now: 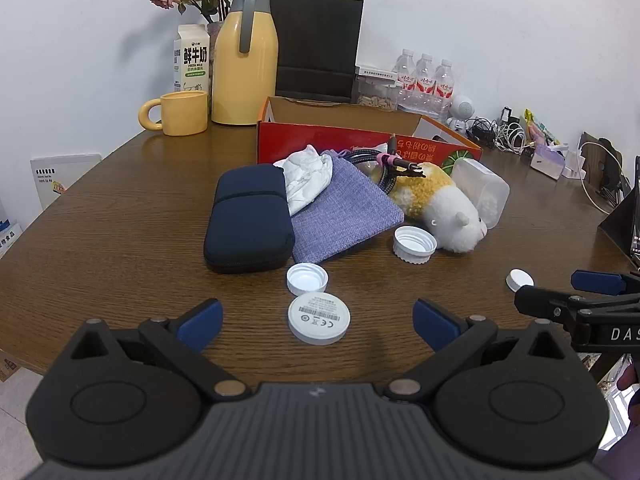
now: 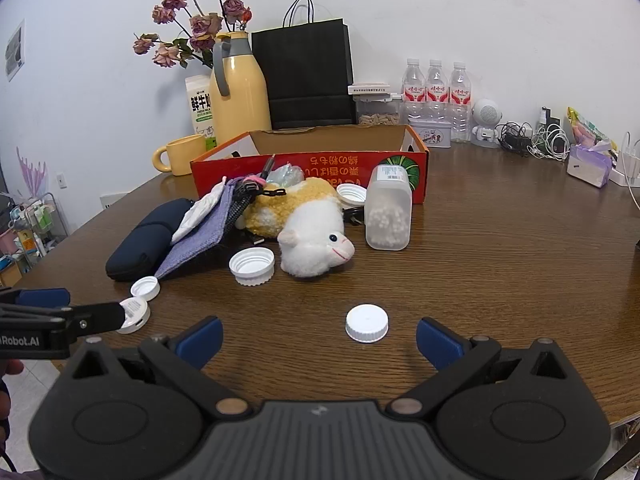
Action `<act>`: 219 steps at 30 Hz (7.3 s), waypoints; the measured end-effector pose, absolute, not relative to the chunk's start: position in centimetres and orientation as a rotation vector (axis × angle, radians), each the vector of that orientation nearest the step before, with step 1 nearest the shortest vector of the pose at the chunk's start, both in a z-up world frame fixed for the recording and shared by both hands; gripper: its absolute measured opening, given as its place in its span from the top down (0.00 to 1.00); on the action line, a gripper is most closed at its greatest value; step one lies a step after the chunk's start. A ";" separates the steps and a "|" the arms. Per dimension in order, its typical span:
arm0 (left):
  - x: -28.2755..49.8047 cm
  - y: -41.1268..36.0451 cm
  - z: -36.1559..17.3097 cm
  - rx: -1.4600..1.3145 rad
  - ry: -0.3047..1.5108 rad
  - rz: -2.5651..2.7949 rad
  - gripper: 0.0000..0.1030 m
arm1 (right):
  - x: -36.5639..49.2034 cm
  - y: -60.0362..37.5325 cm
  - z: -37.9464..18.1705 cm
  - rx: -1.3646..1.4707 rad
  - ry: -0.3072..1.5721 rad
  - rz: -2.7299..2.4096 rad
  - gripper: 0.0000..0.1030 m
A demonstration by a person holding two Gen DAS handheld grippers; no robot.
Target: Organize objects
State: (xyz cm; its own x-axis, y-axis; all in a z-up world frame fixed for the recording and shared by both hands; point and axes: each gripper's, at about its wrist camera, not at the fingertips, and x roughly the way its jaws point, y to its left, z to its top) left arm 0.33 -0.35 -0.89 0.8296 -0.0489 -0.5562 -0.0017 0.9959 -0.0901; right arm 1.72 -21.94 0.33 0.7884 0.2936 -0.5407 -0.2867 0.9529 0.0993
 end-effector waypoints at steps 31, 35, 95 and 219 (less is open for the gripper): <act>0.3 -0.3 -1.0 -0.089 0.594 -0.025 0.00 | 1.7 -22.0 0.1 0.006 0.589 0.322 0.00; 0.3 -0.3 -1.0 -0.090 0.594 -0.025 0.00 | 1.7 -22.1 0.1 0.006 0.590 0.322 0.00; 2.1 -1.0 -2.3 -0.060 0.579 0.008 0.61 | 4.9 -22.8 -1.7 -0.067 0.538 0.349 0.74; 5.6 0.1 -3.2 -0.054 0.633 -0.004 0.56 | 5.5 -18.8 -0.4 -0.073 0.546 0.444 0.00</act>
